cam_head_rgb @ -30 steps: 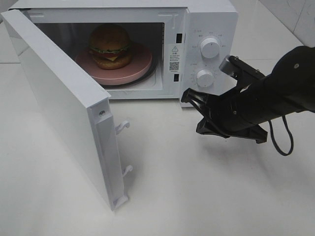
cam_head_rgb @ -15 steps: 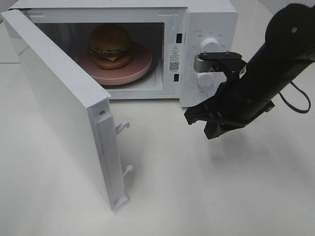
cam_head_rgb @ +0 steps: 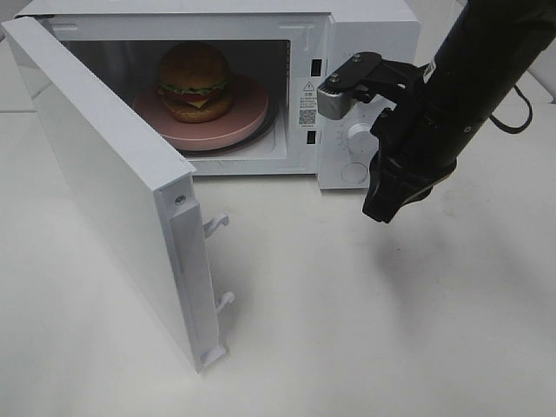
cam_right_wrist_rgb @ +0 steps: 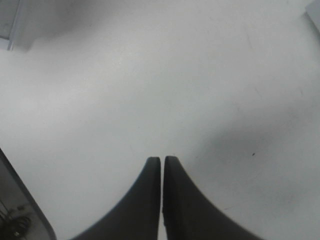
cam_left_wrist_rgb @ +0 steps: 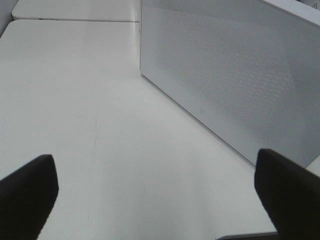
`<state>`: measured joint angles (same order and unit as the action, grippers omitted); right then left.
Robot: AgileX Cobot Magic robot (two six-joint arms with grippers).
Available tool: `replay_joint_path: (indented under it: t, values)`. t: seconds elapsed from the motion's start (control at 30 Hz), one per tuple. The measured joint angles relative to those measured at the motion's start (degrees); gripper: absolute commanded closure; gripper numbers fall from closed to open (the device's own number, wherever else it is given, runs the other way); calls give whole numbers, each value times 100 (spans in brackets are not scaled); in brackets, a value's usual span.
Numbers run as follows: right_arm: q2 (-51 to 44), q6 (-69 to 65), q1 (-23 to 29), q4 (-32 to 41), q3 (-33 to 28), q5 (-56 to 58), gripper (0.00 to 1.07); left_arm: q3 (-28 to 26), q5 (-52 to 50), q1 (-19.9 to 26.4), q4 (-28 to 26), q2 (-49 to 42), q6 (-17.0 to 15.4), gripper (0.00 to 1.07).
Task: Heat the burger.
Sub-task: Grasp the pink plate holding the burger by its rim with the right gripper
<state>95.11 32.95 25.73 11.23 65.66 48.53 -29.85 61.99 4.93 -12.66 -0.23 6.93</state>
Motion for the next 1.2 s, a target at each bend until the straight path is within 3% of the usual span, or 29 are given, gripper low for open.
replay_joint_path:
  t: [0.47, 0.8, 1.0, 1.2]
  values:
    - [0, 3443, 0, -407, 143, -92, 100, 0, 0, 0, 0, 0, 0, 6]
    - [0, 4801, 0, -653, 143, -206, 95, 0, 0, 0, 0, 0, 0, 6]
    - [0, 5082, 0, -676, 143, -527, 84, 0, 0, 0, 0, 0, 0, 6]
    - [0, 5168, 6, -676, 143, -796, 59, 0, 0, 0, 0, 0, 0, 6]
